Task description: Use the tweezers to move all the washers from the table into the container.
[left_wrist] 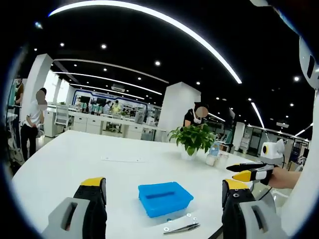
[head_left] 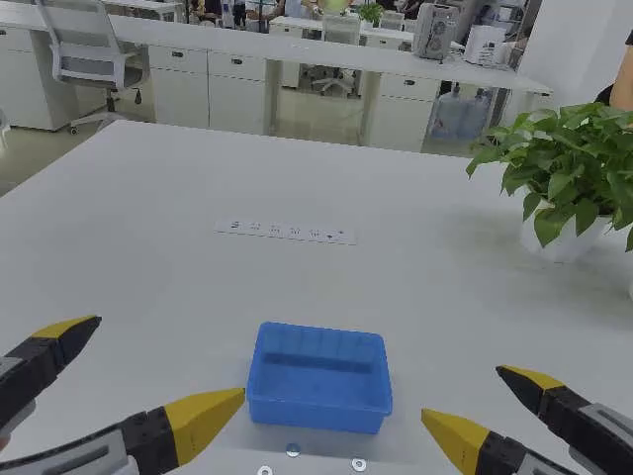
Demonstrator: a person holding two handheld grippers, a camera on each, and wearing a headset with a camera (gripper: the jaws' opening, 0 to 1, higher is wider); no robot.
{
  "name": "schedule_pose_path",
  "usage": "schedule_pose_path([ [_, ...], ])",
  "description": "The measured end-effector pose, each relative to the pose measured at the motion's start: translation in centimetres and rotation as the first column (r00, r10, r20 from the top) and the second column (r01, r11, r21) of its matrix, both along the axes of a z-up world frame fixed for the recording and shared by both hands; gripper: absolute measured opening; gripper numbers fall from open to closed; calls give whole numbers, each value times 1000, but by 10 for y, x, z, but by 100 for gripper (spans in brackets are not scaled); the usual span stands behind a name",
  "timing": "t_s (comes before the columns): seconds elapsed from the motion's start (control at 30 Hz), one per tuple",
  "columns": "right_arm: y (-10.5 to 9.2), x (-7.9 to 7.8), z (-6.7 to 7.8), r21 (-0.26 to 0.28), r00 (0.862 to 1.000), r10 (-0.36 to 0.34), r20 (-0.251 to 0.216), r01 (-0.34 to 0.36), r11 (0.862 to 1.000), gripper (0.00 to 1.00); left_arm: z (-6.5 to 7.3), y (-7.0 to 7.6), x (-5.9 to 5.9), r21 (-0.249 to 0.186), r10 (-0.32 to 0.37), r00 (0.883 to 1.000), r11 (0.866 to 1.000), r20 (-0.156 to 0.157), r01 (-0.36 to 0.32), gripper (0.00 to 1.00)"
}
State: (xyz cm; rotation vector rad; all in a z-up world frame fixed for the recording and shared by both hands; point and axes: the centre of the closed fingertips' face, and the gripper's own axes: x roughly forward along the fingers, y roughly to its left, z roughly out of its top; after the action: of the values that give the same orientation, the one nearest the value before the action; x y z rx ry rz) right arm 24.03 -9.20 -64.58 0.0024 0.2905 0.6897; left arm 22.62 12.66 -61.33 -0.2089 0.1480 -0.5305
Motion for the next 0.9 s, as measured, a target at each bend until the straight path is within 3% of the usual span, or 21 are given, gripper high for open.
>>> schedule_pose_path([
  [0.43,-3,-3,1,17,1000,-13,-1,13,1000,54,-3,-3,1,0,-17,1000,1000,-9,17,96],
  [0.57,-4,-1,-1,17,1000,-17,-4,17,1000,54,1,-2,2,3,-18,1000,1000,2,18,96],
  [0.9,2,6,-3,21,1000,9,-14,-9,1000,53,-5,-3,3,10,-9,1000,1000,-17,9,96],
])
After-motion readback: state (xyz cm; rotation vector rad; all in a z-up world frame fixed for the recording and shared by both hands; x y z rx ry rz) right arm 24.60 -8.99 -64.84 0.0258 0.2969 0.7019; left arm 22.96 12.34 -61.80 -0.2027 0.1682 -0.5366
